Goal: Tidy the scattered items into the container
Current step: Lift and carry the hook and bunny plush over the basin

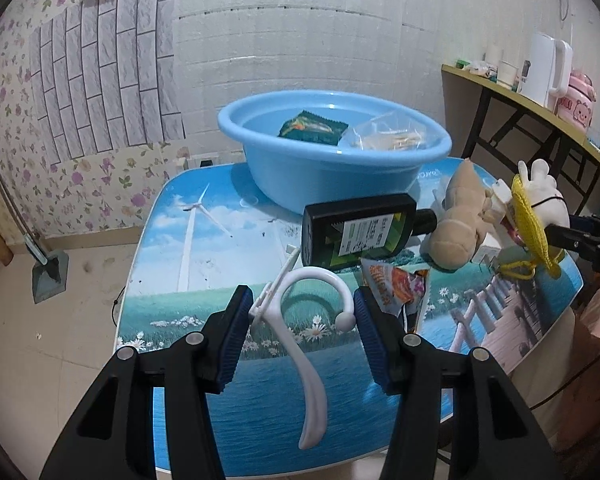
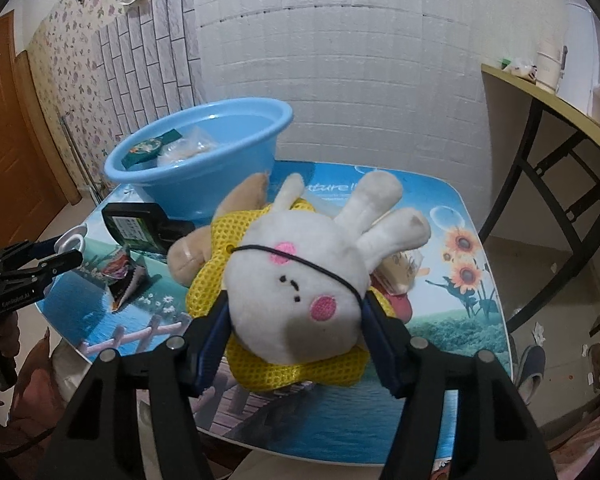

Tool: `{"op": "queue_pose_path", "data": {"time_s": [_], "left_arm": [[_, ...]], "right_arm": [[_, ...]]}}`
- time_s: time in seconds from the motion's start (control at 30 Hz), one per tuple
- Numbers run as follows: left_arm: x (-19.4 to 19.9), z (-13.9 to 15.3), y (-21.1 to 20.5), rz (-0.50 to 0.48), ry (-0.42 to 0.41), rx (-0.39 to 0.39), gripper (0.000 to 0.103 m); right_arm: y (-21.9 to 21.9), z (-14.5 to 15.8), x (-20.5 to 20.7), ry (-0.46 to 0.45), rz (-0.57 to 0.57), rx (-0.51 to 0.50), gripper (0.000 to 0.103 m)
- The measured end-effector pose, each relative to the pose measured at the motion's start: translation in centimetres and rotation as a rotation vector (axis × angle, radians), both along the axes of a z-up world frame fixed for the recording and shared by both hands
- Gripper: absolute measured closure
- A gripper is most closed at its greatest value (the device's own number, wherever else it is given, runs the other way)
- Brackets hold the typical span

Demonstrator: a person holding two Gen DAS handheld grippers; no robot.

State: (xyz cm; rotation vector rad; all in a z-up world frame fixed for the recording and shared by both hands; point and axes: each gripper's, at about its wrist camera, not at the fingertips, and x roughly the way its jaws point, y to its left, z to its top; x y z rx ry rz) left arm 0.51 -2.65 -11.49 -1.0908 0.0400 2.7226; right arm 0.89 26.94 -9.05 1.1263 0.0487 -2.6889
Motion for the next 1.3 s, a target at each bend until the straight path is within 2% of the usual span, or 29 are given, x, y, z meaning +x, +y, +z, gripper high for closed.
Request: {"op": "queue_pose_path", "data": {"time_s": [0.27, 0.63, 0.87, 1.3], "left_arm": [[0.0, 1.1, 0.1, -0.01, 0.014, 0.013, 0.051], [-1.5, 5.0, 0.2, -0.008, 0.095, 0.026, 0.051], [-4.8, 7.3, 1.0, -0.028, 0.147, 0.029, 0.051], [-11.4, 6.8, 3.7, -0.091, 0.134, 0.037, 0.051]], "right_arm": [[-0.2, 1.3, 0.6, 0.039, 0.009, -0.018, 0.041], [-1.7, 4.7, -0.6, 0.117, 0.06, -0.042, 0.041], [-3.9, 7.2, -3.1, 0.176, 0.138, -0.067, 0.041], [-6.9, 8.0, -9.5, 0.209, 0.193, -0.086, 0.041]]}}
